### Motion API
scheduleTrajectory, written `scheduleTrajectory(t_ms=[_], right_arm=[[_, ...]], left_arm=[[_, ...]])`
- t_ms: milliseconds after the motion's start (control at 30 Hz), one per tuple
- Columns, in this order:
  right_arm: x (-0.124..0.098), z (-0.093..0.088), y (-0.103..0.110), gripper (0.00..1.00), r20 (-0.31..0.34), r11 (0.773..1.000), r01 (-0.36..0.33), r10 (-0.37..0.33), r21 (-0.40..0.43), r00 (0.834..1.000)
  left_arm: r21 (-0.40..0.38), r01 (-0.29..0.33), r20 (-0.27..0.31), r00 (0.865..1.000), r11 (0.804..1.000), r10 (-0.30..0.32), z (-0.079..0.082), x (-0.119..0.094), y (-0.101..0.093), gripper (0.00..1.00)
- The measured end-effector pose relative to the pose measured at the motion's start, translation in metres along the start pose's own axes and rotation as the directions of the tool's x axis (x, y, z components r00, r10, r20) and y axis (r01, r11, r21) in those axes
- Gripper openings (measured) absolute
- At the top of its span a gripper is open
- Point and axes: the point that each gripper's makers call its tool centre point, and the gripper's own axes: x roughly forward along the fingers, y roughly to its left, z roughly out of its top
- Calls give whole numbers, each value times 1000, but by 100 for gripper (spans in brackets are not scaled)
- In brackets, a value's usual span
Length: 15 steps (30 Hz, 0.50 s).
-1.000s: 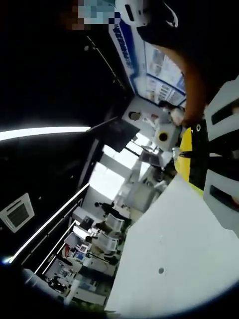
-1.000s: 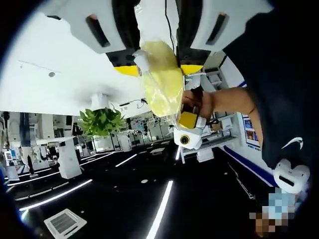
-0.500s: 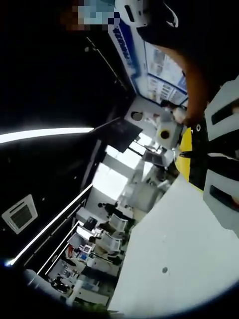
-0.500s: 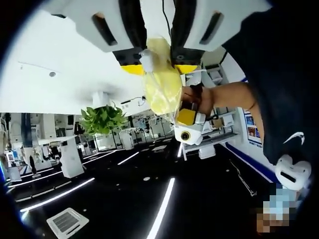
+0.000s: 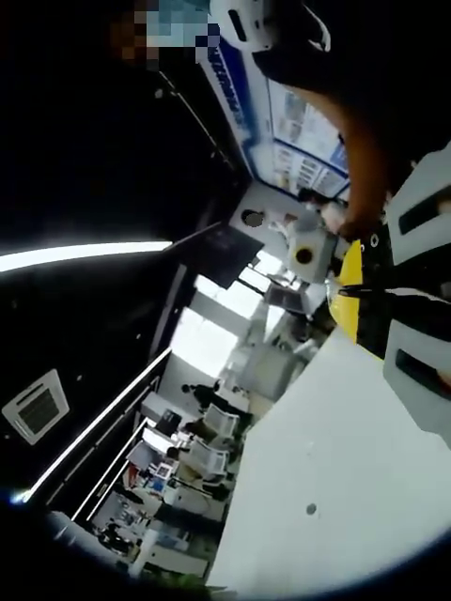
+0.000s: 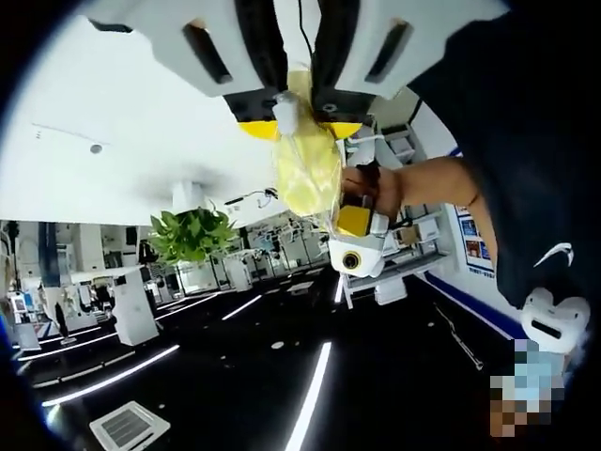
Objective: Compare the silicone blocks by pressing each to a similar depth, holding the contact briefly, and releasing to observe deformation and rebound differences across the visible hardness samples.
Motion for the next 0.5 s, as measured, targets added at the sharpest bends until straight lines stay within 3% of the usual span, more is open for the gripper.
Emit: scheduleTrajectory(t_ms=[167, 500], right_arm=[[1, 0, 1, 1, -21, 999, -5, 6, 51, 1000], [0, 0, 1, 0, -42, 998, 0, 3, 61, 999]], left_arm=[[27, -11, -8, 1000, 1000, 11, 1, 0, 1, 0], [37, -17, -8, 1000, 999, 17, 1, 2, 5, 0]])
